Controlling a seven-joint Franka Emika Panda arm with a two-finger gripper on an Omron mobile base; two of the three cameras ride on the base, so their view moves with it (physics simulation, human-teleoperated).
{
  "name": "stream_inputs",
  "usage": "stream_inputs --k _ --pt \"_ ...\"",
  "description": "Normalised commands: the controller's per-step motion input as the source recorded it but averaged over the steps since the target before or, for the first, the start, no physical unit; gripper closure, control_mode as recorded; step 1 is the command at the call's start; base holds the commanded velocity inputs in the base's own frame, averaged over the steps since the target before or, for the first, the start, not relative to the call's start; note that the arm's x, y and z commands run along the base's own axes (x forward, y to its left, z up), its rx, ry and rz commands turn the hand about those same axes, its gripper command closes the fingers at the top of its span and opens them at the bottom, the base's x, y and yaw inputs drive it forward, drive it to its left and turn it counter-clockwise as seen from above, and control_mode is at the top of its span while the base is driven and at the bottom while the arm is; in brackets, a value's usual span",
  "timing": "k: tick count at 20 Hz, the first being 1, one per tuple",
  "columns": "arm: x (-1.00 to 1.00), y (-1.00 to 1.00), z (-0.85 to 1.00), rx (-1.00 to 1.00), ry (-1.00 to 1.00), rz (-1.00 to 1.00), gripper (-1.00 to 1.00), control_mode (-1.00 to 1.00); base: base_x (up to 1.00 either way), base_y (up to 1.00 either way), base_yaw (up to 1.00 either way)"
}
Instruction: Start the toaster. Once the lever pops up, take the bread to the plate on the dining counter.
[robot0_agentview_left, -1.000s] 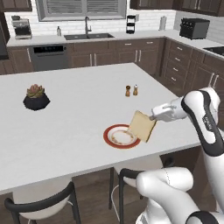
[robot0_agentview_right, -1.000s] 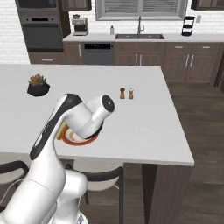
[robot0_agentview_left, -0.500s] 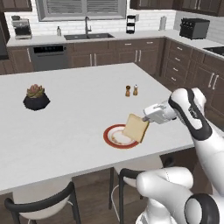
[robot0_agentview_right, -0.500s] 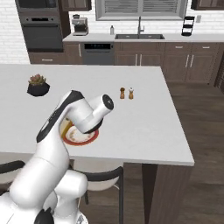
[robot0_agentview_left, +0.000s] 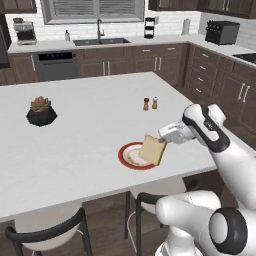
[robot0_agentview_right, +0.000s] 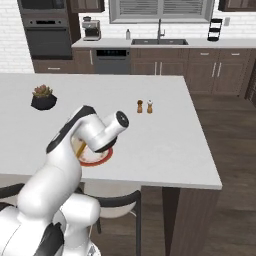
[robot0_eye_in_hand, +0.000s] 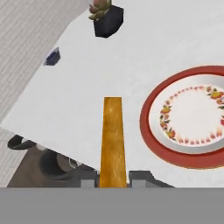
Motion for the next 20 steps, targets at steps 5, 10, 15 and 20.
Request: stream_inputs --k 5,10,15,20 --pt "0.49 0.16 -0.34 -0.07 0.0 0.0 1.0 -1.0 0.0 0.0 0.0" --pt "0.45 0.16 -0.18 -0.04 0.0 0.0 1.0 -1.0 0.0 0.0 0.0" --pt "0.34 0.04 -0.28 -0.04 0.0 0.0 1.0 -1.0 0.0 0.0 0.0" --pt "0.14 0.0 -0.23 -0.02 0.0 0.0 1.0 -1.0 0.0 0.0 0.0"
